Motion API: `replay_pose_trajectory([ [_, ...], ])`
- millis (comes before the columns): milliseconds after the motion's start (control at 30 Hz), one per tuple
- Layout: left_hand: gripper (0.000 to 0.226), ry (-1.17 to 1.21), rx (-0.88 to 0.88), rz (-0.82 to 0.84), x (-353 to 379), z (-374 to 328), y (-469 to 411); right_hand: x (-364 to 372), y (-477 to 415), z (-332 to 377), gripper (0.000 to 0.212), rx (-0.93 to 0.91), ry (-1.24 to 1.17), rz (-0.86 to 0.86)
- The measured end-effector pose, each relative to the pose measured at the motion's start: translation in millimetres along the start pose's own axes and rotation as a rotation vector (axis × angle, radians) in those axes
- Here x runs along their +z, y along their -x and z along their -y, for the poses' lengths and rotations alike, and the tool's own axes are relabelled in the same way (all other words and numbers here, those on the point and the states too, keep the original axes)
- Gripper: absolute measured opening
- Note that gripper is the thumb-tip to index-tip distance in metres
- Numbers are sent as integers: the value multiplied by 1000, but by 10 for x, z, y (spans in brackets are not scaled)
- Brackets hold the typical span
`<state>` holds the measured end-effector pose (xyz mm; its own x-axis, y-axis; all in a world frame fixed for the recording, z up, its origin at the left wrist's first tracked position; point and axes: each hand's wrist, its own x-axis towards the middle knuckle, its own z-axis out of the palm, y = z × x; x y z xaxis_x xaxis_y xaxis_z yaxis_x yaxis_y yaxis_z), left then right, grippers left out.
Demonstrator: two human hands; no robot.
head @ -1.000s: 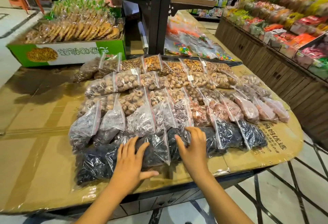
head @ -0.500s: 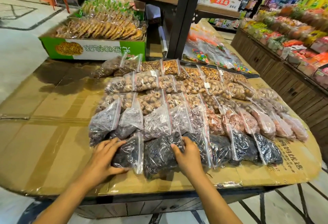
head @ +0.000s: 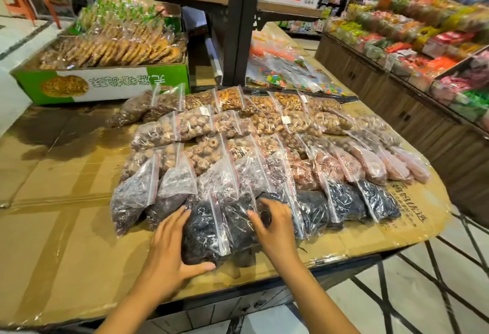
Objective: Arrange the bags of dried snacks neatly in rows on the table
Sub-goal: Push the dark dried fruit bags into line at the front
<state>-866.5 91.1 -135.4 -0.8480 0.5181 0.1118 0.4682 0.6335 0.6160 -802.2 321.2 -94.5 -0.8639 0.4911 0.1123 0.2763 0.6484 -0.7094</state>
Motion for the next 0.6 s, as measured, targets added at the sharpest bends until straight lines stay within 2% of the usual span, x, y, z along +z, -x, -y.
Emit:
replay_pose_trajectory([
  [67,118,-123,115,-117,16,-192,-34,-132,-4,-100,53,29,28,-176],
  [133,115,-237,214,-172,101,-423,-109,-263,-59,-275,61,168,75,-307],
  [200,110,-335,262,-128,248,-587,-196,-358,-112,-443,63,338,132,-263],
  [233,105,-384,285,-86,319,-616,-238,-378,-124,-518,59,363,143,-212],
  [367,82,-504,316,82,384,-500,-374,-401,-117,-605,14,283,40,-106],
  [400,80,-512,315,91,369,-471,-393,-411,-129,-602,10,280,20,-85],
  [600,90,-523,330,118,304,-465,-407,-460,-238,-574,13,234,29,-51],
])
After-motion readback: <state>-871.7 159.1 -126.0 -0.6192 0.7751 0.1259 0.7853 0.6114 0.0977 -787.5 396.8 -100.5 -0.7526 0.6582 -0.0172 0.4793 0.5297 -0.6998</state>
